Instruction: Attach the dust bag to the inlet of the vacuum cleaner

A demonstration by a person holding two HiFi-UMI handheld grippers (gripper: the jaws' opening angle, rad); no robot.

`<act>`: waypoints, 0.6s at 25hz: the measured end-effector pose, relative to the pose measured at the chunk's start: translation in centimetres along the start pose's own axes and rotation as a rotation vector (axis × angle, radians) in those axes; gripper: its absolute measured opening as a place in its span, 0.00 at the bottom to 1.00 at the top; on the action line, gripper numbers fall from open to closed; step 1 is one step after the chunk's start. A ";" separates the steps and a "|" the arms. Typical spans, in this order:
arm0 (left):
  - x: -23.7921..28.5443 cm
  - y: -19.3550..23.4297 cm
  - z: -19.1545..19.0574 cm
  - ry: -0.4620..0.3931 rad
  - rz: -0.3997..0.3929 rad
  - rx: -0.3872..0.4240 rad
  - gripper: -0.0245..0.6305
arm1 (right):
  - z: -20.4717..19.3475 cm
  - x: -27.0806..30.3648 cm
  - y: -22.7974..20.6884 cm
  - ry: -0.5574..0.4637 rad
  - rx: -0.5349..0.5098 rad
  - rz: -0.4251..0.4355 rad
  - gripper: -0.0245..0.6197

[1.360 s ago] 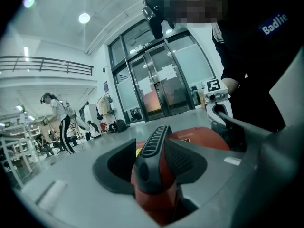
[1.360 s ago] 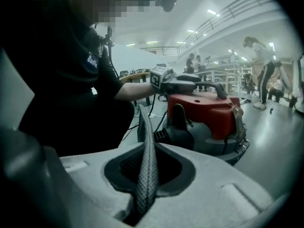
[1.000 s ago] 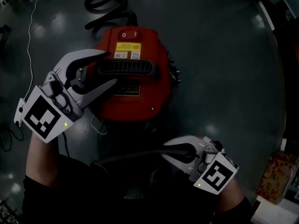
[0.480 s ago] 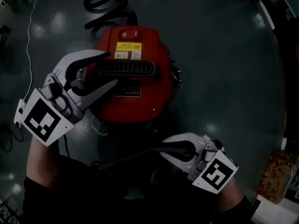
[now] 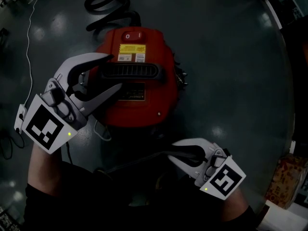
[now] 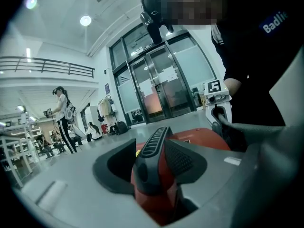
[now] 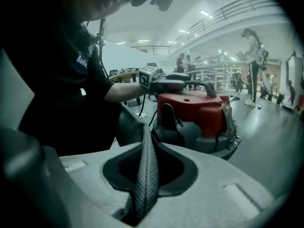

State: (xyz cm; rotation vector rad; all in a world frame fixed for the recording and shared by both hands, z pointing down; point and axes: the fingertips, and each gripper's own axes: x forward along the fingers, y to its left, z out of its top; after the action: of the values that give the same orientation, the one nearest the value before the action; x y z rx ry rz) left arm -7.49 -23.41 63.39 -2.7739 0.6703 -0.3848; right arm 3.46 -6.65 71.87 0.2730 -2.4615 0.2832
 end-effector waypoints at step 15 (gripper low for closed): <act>0.1 0.0 0.0 0.004 0.014 0.006 0.31 | 0.4 0.3 -0.8 -0.019 0.069 -0.075 0.15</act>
State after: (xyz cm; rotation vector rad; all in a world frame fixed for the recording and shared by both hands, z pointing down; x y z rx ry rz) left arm -7.43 -23.44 63.38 -2.7616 0.6883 -0.3885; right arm 3.23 -7.53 71.82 0.3979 -2.4569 0.3355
